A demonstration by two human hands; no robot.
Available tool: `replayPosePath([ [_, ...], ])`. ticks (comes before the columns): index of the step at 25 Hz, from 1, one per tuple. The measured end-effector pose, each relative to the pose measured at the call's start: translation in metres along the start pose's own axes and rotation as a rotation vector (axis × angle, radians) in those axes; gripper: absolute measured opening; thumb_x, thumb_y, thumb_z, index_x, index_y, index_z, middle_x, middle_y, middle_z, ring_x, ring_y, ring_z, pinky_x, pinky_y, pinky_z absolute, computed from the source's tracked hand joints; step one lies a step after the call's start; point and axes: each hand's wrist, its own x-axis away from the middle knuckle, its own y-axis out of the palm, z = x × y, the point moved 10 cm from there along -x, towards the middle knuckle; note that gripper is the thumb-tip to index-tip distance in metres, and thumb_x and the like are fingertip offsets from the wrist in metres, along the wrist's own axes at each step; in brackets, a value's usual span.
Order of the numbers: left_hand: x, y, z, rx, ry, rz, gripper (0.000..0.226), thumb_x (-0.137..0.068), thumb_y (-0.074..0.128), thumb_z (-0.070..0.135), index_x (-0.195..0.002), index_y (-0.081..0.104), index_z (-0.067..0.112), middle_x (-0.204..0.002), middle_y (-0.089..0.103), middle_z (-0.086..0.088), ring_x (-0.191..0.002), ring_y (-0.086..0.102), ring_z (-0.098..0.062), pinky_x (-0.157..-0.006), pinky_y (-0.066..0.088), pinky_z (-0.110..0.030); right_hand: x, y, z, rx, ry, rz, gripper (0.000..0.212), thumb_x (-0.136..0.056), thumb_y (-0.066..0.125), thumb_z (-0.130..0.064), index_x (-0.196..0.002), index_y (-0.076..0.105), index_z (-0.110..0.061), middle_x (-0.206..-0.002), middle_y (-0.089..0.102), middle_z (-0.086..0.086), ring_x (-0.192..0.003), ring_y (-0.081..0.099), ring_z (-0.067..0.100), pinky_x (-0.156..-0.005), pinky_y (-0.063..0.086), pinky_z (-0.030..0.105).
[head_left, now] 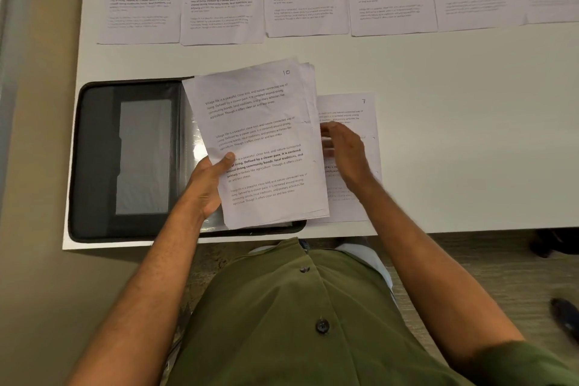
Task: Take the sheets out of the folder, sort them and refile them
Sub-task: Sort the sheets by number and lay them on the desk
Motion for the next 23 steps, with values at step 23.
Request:
replayPosePath([
  [23,-0.007,0.075,-0.006,-0.124,-0.001,-0.215,0.044,-0.101,0.059,0.015,-0.144,0.054,0.009,-0.135,0.067,-0.016,-0.125,0.064,-0.036,-0.103,0.053,-0.055,0.048,-0.081,0.008,-0.329,0.164,0.227,0.030,-0.091,0.080,-0.024,-0.112,0.072,-0.005,-0.107,0.080,0.006,-0.096,0.078,0.024,-0.082,0.064,0.038],
])
